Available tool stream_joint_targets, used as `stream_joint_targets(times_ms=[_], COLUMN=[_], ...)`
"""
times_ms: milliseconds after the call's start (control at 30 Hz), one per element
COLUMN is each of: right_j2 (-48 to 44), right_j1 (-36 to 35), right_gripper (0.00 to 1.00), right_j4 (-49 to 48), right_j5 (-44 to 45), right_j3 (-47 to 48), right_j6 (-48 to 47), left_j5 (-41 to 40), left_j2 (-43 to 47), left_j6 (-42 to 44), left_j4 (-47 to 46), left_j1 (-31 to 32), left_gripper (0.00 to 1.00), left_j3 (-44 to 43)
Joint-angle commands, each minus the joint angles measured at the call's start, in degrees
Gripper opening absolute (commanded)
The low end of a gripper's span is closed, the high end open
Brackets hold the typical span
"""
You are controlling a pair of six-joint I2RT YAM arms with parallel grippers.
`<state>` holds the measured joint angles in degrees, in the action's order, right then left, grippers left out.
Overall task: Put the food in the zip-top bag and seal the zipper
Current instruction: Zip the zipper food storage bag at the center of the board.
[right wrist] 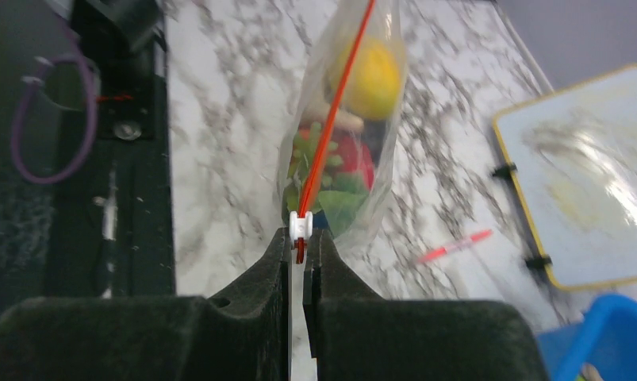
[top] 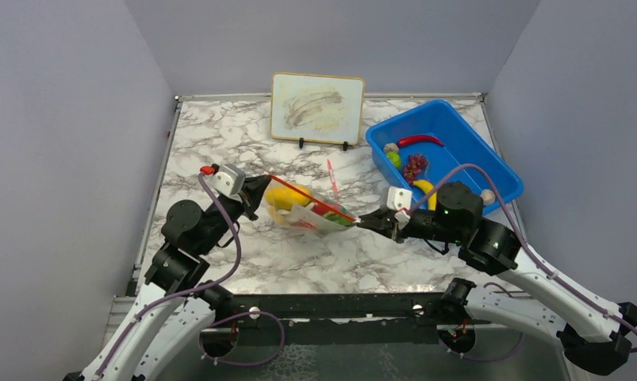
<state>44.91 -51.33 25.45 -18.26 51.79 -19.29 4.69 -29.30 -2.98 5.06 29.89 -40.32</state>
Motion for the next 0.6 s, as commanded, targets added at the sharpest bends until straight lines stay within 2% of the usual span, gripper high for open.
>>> stream_joint_targets(times_ms=[0,133,233,433,567], right_j2=[-6.2,-6.9,-3.8,7.5,10.2], right_j1=[-0.1,-0.1,-0.1,-0.1,-0.1], right_gripper=[0.01,0.01,0.01,0.01,0.01], right_j4=[-6.0,-17.9,-24.1,-25.1,-27.5], right_j5=[-20.2,-21.0,-11.2,8.2,9.7], right_j3=[-5.3,-13.1,-17.7,-19.2,-19.3], right_j6=[11.0,18.7,21.7,20.7,19.3], left_j5=[-6.3,-11.6,-18.8,-31.2,-33.2], left_j2=[4.2,4.5,2.3,-5.7,-8.4], left_j6=[-6.8,-9.6,-11.4,-17.4,-17.3], left_j4=[3.7,4.9,4.7,5.7,4.5], left_j1=[-0.5,-0.4,-0.4,-0.5,-0.5], left_gripper=[0.0,0.0,0.0,0.0,0.0], left_j3=[1.5,5.3,7.6,9.2,8.8])
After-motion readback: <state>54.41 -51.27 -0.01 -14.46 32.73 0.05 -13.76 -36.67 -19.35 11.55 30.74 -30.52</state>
